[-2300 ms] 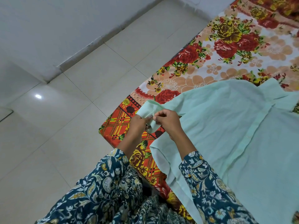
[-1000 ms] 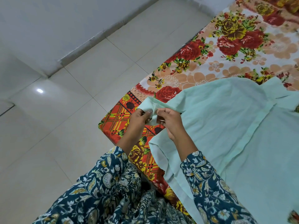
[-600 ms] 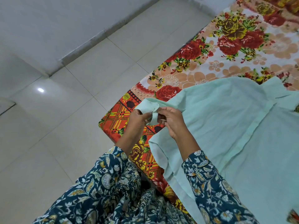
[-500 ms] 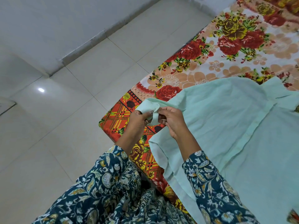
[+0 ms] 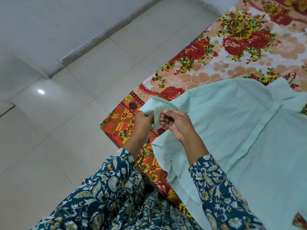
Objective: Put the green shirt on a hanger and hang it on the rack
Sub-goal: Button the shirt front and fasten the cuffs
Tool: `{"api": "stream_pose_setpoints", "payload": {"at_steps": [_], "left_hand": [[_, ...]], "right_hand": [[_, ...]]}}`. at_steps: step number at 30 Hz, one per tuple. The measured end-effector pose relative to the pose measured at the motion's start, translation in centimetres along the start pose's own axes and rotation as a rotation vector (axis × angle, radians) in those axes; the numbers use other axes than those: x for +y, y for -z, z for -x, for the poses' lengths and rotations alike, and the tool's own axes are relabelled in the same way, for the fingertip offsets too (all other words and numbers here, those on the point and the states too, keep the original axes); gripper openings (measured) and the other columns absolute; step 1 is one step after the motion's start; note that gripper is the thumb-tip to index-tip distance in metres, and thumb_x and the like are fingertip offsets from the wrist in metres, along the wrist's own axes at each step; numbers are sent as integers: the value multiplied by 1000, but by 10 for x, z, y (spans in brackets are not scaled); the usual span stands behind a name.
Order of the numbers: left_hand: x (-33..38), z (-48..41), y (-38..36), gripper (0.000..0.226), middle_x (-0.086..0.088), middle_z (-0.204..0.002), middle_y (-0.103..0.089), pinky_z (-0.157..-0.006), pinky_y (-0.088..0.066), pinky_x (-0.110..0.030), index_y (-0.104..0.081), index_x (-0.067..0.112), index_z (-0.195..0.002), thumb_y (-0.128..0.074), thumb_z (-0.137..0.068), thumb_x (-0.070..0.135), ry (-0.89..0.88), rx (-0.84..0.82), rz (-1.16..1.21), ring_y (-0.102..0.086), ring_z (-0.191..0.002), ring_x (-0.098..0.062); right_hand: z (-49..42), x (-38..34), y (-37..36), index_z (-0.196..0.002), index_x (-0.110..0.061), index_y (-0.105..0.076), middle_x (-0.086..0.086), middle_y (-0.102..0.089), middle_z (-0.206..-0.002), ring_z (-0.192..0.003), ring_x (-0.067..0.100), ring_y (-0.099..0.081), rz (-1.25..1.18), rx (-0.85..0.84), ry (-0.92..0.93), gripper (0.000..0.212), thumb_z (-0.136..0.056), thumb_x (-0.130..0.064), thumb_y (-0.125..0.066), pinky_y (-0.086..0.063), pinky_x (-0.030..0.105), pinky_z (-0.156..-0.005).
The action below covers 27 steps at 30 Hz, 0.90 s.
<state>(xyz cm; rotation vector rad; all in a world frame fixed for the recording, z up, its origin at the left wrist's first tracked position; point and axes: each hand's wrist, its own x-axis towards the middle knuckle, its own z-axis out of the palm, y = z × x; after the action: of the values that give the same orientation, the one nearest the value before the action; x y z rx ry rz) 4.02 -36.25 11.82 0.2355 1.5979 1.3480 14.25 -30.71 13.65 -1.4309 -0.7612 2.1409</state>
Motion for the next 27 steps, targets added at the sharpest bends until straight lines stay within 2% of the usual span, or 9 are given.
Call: {"api": "stream_pose_setpoints", "payload": {"at_steps": [6, 9, 14, 17, 19, 21, 23, 25, 27], "left_hand": [[-1, 0, 1, 22, 3, -75, -73, -60, -57, -23, -66, 8, -89, -51, -88, -9, 22, -76, 55, -69, -65, -10], [1, 0, 1, 25, -1, -78, -71, -54, -54, -20, -63, 0, -102, -48, -86, -12, 76, -92, 104, -67, -63, -9], [4, 0, 2, 28, -4, -78, -65, -50, -50, -20, -62, 2, -92, -43, -84, -17, 160, -69, 143, -62, -56, -10], [8, 0, 9, 20, 2, -56, -59, -48, -45, -20, -60, 2, -92, -45, -88, -11, 218, -86, 166, -48, -49, -9], [13, 4, 15, 12, 1, -57, -60, -49, -50, -20, -56, 1, -90, -45, -93, -4, 246, -40, 189, -55, -47, -8], [14, 19, 17, 11, -5, -78, -61, -56, -51, -20, -54, 6, -87, -47, -95, 4, 147, 102, 71, -61, -58, -9], [18, 38, 14, 3, -1, -92, -56, -66, -46, -14, -53, 12, -91, -53, -93, 13, -197, 308, -291, -55, -73, -4], [22, 44, 2, 8, 2, -93, -52, -67, -41, -9, -54, 12, -94, -56, -91, 19, -463, 270, -533, -51, -78, -1], [25, 35, -9, 18, -1, -90, -56, -63, -41, -15, -56, 11, -92, -57, -91, 28, -357, 141, -616, -54, -77, -9]], "right_hand": [[-3, -8, -4, -71, -8, -62, -1, -61, -53, -52, 10, -55, 180, 36, -33, 12, -80, -2, -67, -52, 18, -50], [-5, -12, -6, -68, -10, -59, 3, -60, -65, -56, 11, -55, 332, 48, -3, 17, -79, -2, -69, -52, 16, -50], [-9, -8, -14, -70, -6, -62, 5, -61, -71, -71, 20, -58, 748, 101, 211, 11, -78, -4, -70, -55, 35, -73], [-11, -7, -11, -71, -4, -61, 2, -58, -66, -64, 17, -56, 647, 92, 196, 11, -79, 0, -68, -54, 31, -69], [-14, -6, -8, -65, -9, -59, 2, -58, -64, -62, 17, -54, 626, 122, 208, 19, -80, -1, -68, -54, 34, -71], [-16, -3, -7, -64, -12, -58, 1, -60, -67, -69, 20, -57, 687, 154, 255, 20, -81, -5, -68, -53, 38, -78], [-15, -1, -8, -70, -10, -60, 6, -64, -78, -79, 22, -60, 754, 176, 324, 14, -82, -9, -67, -51, 37, -81], [-15, 0, -8, -73, -10, -60, 11, -66, -88, -82, 23, -60, 773, 184, 385, 11, -82, -9, -66, -50, 35, -80], [-13, 2, -10, -74, -10, -60, 12, -66, -88, -78, 21, -58, 778, 160, 417, 9, -82, -7, -64, -48, 33, -76]]}}
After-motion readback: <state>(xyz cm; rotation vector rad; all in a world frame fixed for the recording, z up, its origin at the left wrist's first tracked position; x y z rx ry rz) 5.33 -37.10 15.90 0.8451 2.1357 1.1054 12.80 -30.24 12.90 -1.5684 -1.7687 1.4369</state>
